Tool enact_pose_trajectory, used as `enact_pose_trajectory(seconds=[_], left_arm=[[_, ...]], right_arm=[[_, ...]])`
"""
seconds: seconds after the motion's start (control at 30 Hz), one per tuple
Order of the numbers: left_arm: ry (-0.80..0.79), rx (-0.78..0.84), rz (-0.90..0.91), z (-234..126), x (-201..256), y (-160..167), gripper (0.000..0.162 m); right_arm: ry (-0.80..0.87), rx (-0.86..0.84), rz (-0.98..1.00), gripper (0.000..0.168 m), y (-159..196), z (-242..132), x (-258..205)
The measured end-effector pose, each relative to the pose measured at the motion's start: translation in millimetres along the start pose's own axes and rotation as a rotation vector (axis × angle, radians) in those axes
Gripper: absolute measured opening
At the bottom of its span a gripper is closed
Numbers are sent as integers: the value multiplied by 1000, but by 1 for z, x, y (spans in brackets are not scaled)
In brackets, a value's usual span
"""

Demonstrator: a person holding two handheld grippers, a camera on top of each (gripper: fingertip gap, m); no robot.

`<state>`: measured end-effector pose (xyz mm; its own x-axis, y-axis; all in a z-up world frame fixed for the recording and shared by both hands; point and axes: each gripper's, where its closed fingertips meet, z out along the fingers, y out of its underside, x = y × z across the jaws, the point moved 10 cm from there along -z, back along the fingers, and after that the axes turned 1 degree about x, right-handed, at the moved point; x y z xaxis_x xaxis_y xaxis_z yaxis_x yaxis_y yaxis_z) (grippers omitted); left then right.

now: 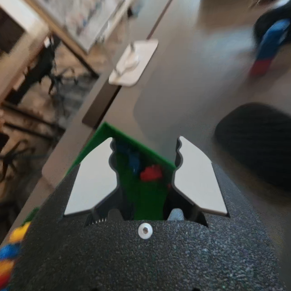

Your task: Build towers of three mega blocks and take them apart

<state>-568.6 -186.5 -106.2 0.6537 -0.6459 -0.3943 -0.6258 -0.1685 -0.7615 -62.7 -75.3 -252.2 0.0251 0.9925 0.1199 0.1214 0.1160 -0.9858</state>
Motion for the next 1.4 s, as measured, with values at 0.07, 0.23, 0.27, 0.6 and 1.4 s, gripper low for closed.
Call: enact_pose_trajectory(seconds=[0.07,0.23,0.27,0.6,1.4], left_arm=[[-15,-153,-59,0,-17,28,73],[84,-385,-134,29,-26,89,70],[102,-395,-175,37,-25,97,71],[62,-431,-353,87,-10,130,79],[-162,-257,-238,58,-25,99,68]], right_arm=[[-1,-12,2,92,0,1,0],[-2,-42,2,92,1,4,0],[1,-46,3,92,1,4,0],[4,-77,30,91,2,8,3],[1,-73,23,88,2,8,1]])
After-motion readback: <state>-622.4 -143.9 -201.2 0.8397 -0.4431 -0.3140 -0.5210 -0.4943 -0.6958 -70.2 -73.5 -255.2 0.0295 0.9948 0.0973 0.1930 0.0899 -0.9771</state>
